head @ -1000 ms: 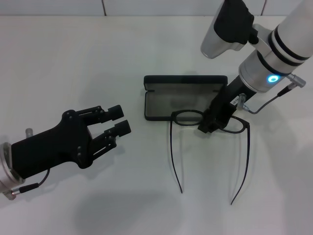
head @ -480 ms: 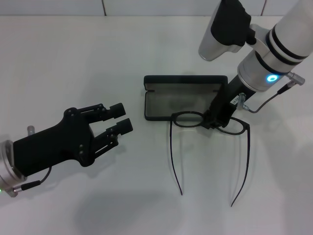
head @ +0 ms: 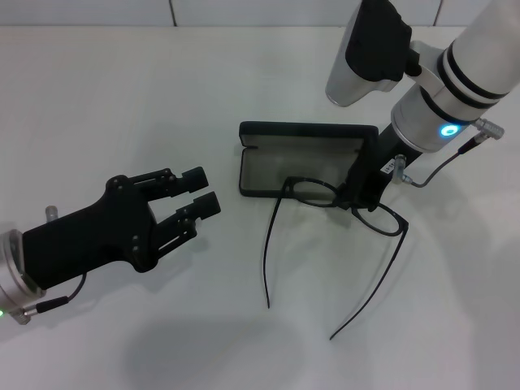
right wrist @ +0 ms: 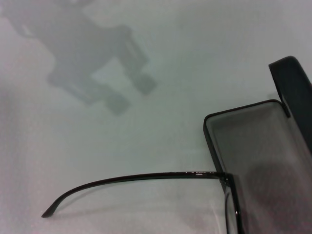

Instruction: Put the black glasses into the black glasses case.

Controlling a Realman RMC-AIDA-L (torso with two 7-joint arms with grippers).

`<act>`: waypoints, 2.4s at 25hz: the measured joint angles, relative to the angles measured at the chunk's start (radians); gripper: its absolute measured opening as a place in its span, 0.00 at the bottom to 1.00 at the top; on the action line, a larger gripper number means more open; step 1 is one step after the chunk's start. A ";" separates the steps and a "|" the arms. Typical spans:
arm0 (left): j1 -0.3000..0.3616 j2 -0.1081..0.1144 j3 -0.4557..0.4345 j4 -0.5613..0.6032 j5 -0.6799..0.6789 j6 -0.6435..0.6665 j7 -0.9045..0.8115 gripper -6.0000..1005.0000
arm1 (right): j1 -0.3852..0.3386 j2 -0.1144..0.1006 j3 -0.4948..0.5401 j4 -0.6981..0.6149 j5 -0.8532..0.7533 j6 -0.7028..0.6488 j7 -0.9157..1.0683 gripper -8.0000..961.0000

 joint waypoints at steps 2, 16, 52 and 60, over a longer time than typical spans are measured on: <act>0.000 -0.001 0.000 0.000 0.000 0.000 0.000 0.35 | 0.000 0.000 0.000 0.000 0.000 -0.002 0.002 0.09; -0.008 -0.004 -0.001 0.000 -0.024 0.008 -0.008 0.34 | -0.224 -0.002 0.003 -0.410 0.014 -0.156 0.001 0.08; -0.291 -0.037 0.179 -0.101 -0.226 0.257 -0.063 0.06 | -0.659 -0.008 0.399 -0.175 0.870 -0.356 -0.843 0.07; -0.311 -0.038 0.186 -0.185 -0.215 0.242 -0.026 0.06 | -0.634 -0.003 0.391 -0.154 0.898 -0.392 -0.868 0.07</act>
